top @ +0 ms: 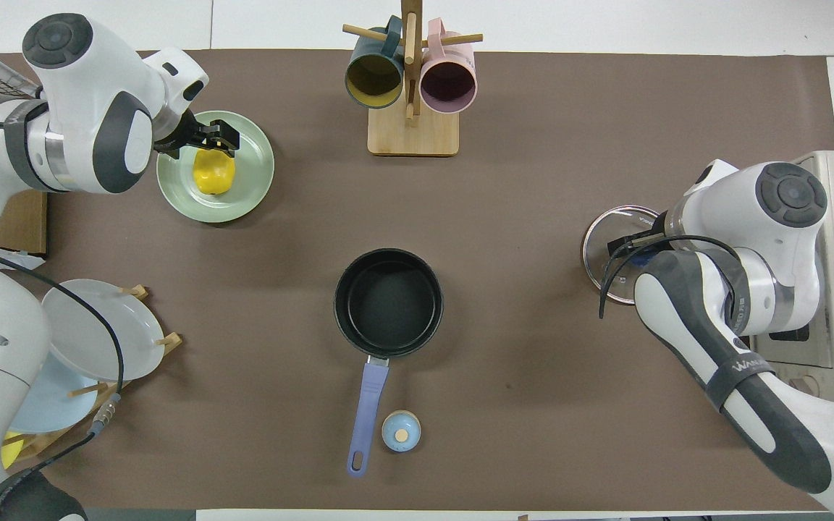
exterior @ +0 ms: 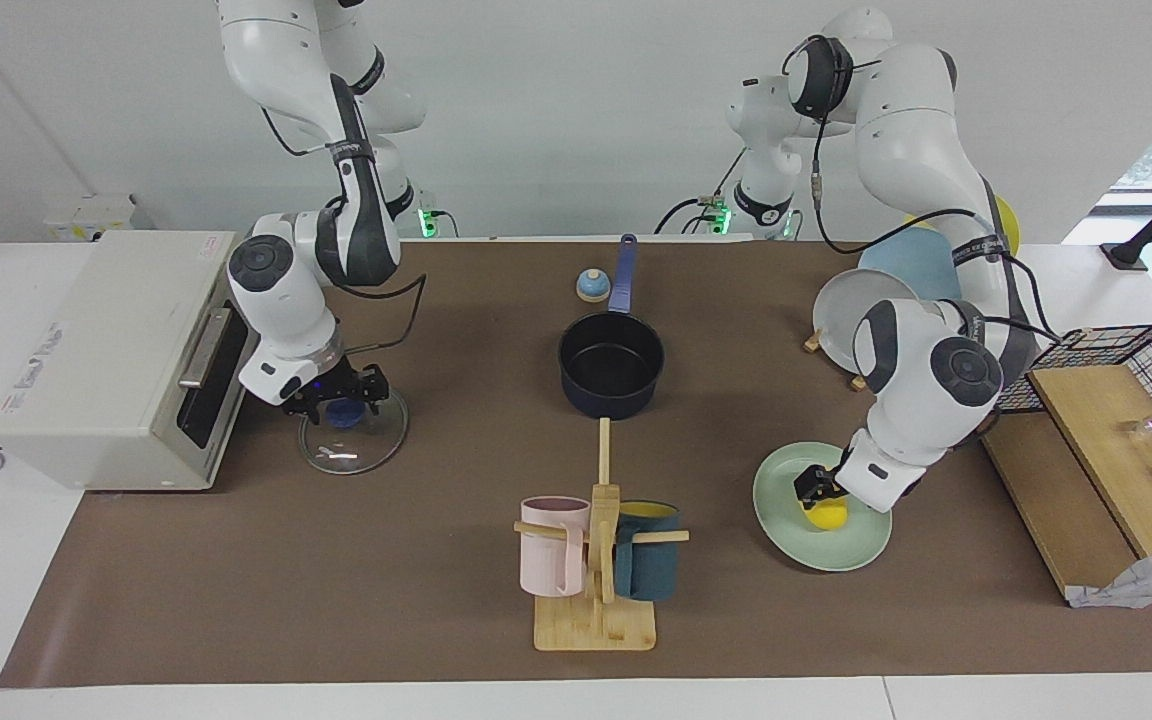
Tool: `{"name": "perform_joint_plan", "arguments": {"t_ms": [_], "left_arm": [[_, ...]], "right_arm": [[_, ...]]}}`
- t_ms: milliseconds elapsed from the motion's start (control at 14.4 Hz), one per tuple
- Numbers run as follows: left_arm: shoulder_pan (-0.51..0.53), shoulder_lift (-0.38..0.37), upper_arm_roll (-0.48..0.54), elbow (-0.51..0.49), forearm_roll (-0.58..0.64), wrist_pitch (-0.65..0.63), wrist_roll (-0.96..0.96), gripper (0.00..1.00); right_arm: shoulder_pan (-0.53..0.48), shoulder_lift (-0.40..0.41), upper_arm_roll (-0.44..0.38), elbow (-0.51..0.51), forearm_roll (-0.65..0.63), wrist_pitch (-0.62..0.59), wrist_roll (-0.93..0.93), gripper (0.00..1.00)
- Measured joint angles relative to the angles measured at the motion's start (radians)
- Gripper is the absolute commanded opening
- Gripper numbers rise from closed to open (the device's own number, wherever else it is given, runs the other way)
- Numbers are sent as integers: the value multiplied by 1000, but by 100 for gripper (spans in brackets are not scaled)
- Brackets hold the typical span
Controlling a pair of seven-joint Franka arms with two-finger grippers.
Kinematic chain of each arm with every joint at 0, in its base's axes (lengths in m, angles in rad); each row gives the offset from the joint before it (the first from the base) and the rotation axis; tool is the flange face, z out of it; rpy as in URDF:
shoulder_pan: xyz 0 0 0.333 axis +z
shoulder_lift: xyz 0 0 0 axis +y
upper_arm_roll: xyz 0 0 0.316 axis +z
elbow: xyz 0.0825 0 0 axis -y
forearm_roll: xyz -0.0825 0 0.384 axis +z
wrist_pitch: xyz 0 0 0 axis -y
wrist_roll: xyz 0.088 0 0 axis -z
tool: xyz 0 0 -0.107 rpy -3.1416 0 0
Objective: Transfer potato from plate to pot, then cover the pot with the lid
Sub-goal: 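Carry the potato over the pot and release it with the left gripper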
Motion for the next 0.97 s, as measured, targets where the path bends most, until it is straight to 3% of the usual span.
{"name": "perform_joint_plan", "arguments": {"t_ms": [139,208,347,693,832,970], "left_arm": [[-3,0,0,-29,0,31,0,100],[-3,0,0,-39,1,42,0,90],[-3,-1,0,-48,9,45,1,0],[-7,-14,-2,-36,11,45,9,0],[-16,-56,-11,-5,-44,10,-5,0],[-34,-162,-19,14,-79,-122,-65,0]], "right_arm": [[0,0,0,-2,0,0,0,92],[0,0,0,-4,0,0,-3,91],[-1,1,-1,-8,0,0,-9,68],[0,2,-1,-9,0,0,-11,19],[0,2,-1,-9,0,0,-11,0],[0,3,0,-5,0,-4,-11,0]]}}
